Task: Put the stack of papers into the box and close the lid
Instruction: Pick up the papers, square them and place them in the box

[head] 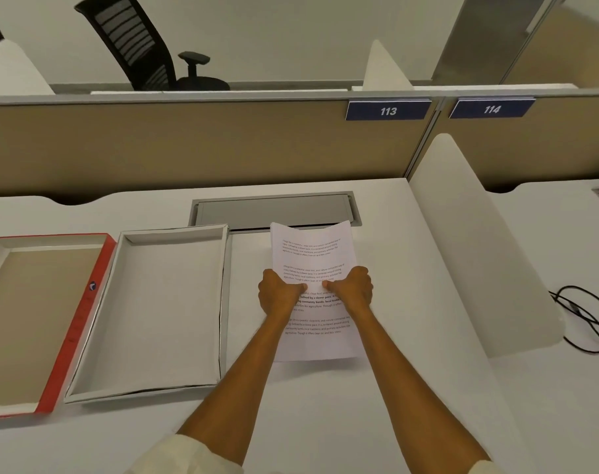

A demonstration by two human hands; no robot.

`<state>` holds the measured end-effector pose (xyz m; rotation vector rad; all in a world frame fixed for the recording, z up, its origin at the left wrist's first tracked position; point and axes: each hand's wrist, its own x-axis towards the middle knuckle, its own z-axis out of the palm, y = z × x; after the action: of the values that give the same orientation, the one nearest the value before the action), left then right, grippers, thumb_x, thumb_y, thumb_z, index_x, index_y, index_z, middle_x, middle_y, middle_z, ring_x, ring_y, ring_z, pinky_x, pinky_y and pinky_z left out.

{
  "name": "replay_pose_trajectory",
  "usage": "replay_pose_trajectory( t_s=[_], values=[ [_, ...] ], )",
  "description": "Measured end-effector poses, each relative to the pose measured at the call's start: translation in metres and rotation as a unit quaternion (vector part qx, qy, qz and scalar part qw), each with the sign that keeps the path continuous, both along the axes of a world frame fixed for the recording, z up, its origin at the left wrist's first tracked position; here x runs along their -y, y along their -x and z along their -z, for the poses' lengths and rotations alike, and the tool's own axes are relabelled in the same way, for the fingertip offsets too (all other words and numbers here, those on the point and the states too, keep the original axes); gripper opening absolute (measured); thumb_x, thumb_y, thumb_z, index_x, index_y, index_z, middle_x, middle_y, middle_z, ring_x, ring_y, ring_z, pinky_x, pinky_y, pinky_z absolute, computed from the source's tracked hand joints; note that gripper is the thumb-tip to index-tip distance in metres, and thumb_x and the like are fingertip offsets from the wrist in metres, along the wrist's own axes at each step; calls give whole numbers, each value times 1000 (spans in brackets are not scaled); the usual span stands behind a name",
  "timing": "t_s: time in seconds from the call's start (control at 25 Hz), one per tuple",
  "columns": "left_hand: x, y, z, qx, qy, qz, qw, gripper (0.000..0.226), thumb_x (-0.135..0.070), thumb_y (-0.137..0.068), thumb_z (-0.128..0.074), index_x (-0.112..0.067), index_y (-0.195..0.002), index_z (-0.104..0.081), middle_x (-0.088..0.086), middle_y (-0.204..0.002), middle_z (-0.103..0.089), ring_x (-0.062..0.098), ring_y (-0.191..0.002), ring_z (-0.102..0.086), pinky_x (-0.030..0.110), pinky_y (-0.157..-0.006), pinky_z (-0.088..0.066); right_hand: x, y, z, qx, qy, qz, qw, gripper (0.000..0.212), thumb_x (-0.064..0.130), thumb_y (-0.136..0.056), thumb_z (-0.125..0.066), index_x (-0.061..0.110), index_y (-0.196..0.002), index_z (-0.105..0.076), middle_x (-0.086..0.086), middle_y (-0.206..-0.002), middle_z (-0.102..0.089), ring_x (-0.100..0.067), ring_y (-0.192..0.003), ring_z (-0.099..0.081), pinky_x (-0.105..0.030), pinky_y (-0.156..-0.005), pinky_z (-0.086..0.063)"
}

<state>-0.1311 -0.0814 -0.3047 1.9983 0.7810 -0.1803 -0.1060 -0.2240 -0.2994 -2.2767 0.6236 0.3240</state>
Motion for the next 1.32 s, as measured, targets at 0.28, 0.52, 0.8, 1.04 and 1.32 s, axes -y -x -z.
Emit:
replay_pose_trajectory(
  t_s=[0.28, 0.52, 0.8, 1.04, 1.32],
  values=[
    [-4, 6, -20, 90, 40, -47, 994, 48, -29, -82, -75, -10, -118, -50, 11, -119, -67, 29, -97, -70, 35, -74, -56, -3, 8, -24, 112, -65, 46, 991, 51, 17, -83, -74, -2, -120, -44, -20, -123, -57, -33, -112, -58, -37, -89, -52],
    [-3, 12, -43, 212, 93, -55, 971, 39, -28, -80, -77, -24, -106, -48, -6, -98, -62, 6, -69, -61, 10, -51, -50, 5, 22, -45, 224, -162, 71, 958, 37, 14, -86, -69, 14, -109, -39, -10, -111, -56, -25, -97, -61, -22, -65, -56],
    [10, 29, -50, 315, 166, -59, 933, 38, -21, -81, -77, -31, -103, -48, -20, -94, -60, 7, -80, -65, 5, -51, -49, 16, 40, -45, 303, -251, 61, 917, 41, 19, -87, -69, 27, -110, -36, 2, -109, -56, -5, -90, -60, -8, -55, -53],
    [18, 45, -41, 353, 179, -58, 917, 43, -16, -81, -77, -43, -96, -47, -19, -97, -61, 10, -87, -65, 8, -59, -52, 24, 55, -32, 329, -282, 48, 900, 42, 25, -85, -72, 44, -104, -40, 15, -107, -57, -4, -97, -63, -12, -64, -55],
    [23, 55, -31, 355, 178, -50, 916, 42, -11, -83, -75, -40, -99, -48, -18, -97, -62, 12, -87, -64, 8, -59, -53, 31, 69, -21, 322, -281, 51, 903, 52, 22, -85, -71, 58, -103, -38, 17, -107, -58, 4, -97, -60, -9, -67, -54]
  ],
)
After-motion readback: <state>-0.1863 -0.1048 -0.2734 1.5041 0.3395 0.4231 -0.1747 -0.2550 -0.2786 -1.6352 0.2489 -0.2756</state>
